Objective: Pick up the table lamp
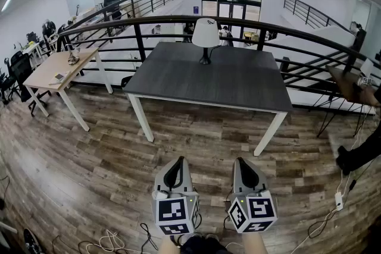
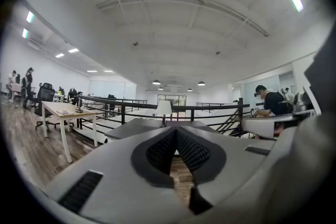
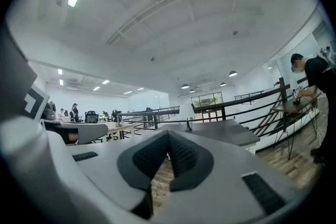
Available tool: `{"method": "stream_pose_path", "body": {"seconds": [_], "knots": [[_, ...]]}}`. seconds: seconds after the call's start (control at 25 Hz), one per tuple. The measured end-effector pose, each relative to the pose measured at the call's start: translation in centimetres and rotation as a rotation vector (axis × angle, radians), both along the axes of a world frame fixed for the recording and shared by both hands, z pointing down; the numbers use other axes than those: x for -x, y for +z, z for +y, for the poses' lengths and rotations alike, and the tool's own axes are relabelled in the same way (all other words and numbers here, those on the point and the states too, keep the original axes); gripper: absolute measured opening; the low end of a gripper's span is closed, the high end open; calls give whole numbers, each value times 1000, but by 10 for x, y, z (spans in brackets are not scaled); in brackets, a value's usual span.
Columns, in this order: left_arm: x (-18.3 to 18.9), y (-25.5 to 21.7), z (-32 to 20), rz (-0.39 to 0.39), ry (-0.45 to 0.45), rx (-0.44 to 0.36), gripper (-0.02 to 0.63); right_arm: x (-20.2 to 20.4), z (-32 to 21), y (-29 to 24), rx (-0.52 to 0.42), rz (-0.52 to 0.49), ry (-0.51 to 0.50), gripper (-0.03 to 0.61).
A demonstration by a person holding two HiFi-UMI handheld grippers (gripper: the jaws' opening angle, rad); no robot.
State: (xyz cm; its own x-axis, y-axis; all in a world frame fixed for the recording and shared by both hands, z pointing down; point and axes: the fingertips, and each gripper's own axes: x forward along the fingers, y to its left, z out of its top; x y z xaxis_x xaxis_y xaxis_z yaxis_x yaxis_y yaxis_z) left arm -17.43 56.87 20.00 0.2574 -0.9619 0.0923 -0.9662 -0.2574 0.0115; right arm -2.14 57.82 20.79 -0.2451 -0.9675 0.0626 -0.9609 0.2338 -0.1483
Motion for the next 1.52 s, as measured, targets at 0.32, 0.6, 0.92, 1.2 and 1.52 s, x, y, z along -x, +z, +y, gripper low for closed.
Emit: {"method": "stream_pose_path", "body": {"seconds": [0.32, 0.6, 0.92, 1.2, 1.52], "knots": [[-4, -1, -4, -8, -2, -8, 26, -10, -6, 0, -9, 2, 7, -11], [-9, 0, -7, -6, -9, -12, 26, -14, -10, 1, -8, -4, -5, -9], [-24, 10, -17, 1, -37, 10, 26, -26, -21, 6, -3, 3, -27, -9], [-33, 17, -20, -11, -39, 21, 26, -37, -32, 9, -1, -5, -42, -9], [-30, 24, -42, -12, -52, 44, 26, -46, -51, 18, 21, -17, -39, -9]]}}
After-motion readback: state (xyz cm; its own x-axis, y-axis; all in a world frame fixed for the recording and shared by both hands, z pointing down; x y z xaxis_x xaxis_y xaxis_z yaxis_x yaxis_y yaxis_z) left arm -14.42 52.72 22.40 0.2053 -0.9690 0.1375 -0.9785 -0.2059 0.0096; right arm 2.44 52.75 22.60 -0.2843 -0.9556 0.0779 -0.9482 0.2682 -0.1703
